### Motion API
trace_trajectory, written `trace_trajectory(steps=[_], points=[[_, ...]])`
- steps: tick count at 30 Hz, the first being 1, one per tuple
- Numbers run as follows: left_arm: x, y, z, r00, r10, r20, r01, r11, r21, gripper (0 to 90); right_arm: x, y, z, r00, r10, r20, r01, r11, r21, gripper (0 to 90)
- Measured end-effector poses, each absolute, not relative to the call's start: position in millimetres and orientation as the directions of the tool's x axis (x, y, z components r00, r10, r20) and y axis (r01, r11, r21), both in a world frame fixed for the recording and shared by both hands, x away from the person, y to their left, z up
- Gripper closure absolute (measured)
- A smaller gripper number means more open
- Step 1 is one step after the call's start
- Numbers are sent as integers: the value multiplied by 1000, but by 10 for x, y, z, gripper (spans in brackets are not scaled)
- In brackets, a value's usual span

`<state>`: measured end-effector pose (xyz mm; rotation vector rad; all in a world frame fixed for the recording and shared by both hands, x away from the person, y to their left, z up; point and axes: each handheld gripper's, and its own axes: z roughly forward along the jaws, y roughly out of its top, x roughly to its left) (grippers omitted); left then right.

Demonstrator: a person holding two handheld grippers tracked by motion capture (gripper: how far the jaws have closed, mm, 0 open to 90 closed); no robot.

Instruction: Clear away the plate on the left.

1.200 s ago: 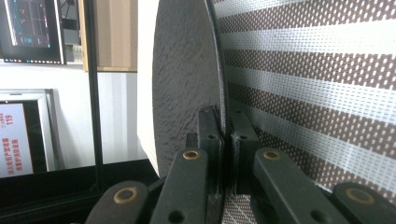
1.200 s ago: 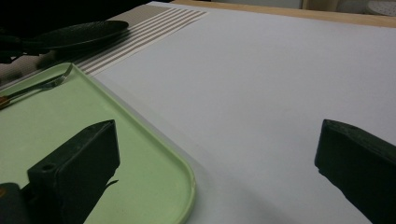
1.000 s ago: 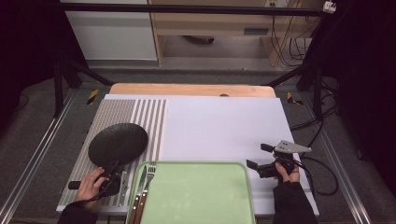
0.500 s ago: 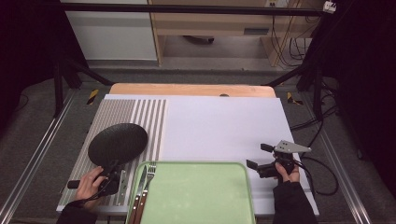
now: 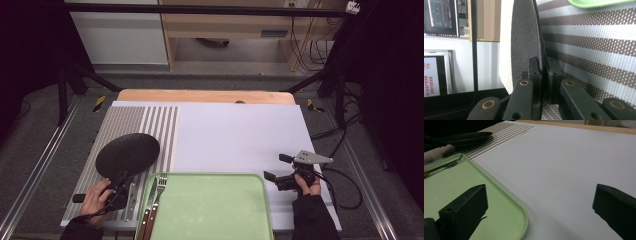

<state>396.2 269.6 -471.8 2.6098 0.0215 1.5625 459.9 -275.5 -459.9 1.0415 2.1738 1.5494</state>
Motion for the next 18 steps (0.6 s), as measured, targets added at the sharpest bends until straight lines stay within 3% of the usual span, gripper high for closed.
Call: trace_trajectory(steps=[18], points=[[3868, 2614, -4592, 446, 77, 892, -64, -991, 117, 841, 4599, -2755, -4600, -702, 690, 177, 391, 167, 905, 4]])
